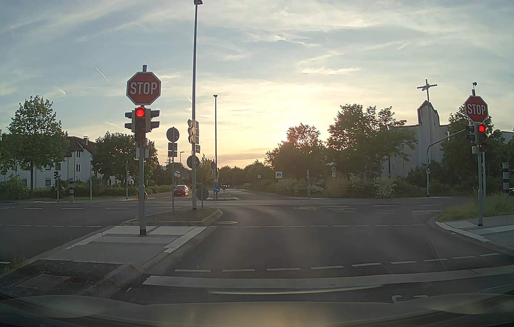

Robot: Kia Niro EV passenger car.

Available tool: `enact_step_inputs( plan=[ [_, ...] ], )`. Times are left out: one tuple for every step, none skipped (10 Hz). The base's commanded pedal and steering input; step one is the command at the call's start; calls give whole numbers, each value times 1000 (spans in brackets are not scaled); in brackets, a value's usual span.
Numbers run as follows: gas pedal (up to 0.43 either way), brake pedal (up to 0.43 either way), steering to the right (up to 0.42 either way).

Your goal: Follow the waypoints while adhering to traffic rules and regulations

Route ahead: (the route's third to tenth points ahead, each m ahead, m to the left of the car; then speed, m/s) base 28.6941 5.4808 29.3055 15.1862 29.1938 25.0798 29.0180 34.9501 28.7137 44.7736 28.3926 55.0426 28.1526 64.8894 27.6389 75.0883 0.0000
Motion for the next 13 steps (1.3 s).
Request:
enact_step_inputs(
  plan=[
    [0, 421, 8],
    [0, 421, 9],
    [0, 421, 8],
    [0, 421, 9],
    [0, 421, 8],
    [0, 421, 8],
    [0, 421, 9],
    [0, 421, 8],
    [0, 421, 8],
    [0, 421, 9],
    [0, 421, 8],
    [0, 421, 8],
    [0, 421, 8]
  ],
)
